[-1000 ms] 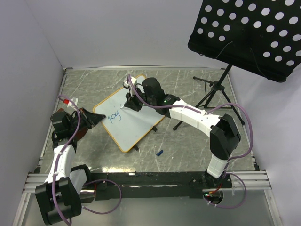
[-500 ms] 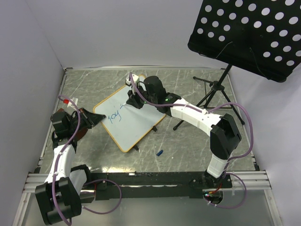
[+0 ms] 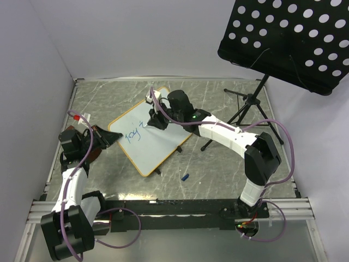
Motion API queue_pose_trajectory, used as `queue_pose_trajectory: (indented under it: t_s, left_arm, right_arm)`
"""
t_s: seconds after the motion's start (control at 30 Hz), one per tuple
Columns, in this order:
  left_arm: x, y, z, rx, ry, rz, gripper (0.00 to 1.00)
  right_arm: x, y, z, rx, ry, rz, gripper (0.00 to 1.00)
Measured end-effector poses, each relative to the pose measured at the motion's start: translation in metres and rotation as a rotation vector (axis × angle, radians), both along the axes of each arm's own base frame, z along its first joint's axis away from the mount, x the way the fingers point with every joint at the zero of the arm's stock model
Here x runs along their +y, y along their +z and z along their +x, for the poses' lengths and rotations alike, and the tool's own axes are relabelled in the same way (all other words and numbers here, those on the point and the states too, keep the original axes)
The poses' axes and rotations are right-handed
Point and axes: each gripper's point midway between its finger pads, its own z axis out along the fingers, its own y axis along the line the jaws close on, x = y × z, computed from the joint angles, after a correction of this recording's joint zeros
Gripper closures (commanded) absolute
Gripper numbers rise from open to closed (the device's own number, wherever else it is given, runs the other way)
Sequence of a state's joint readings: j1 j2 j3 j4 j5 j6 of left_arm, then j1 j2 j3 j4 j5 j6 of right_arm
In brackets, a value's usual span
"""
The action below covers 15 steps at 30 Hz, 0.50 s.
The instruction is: Write a sentence on the whiteboard
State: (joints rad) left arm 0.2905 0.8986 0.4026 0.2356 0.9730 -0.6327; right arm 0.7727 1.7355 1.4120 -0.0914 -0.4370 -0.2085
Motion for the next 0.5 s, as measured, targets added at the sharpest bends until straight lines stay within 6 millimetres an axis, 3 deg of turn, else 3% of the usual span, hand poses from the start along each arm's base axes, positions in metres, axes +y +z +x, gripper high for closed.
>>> queue_pose_trajectory:
  t_s: [0.27,0.5]
  left_arm:
    - [0.0,0.0,0.0,0.0,-0.001,0.0,0.99]
    - [0.0,0.0,0.0,-0.001,-0.002,0.0,0.99]
  right_arm:
    - [-0.006,-0.013,-0.016,0.019,0.036,-0.03,1.0]
    - [-0.008,-0.014,-0.014,0.018,0.016,-0.044,1.0]
